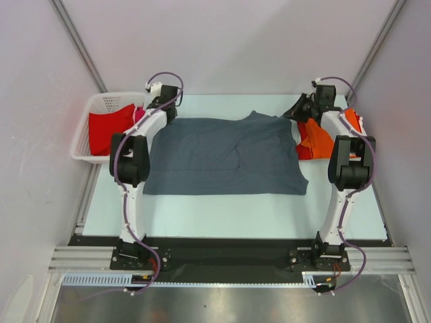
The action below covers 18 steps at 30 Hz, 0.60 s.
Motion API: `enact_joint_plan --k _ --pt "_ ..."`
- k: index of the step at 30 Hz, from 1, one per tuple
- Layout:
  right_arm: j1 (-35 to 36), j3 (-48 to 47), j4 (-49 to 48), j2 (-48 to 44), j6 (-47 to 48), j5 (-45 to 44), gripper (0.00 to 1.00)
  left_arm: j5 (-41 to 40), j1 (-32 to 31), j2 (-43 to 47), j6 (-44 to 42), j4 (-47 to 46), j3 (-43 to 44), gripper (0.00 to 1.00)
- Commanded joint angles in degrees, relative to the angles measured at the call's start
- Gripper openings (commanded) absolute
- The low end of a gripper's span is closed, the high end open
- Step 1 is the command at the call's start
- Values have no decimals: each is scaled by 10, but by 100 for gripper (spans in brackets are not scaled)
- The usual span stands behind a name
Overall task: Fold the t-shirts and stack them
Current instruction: Fold the tshirt
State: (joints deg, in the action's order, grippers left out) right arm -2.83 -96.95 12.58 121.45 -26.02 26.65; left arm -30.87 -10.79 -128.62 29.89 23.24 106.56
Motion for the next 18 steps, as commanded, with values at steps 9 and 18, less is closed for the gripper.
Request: enact_joint_plan --k 9,18 --pt "5 98 -5 -119 7 -10 0 7 13 75 5 -42 -83 0" --pt "5 175 8 -185 7 -27 0 18 17 151 16 -115 -210 0"
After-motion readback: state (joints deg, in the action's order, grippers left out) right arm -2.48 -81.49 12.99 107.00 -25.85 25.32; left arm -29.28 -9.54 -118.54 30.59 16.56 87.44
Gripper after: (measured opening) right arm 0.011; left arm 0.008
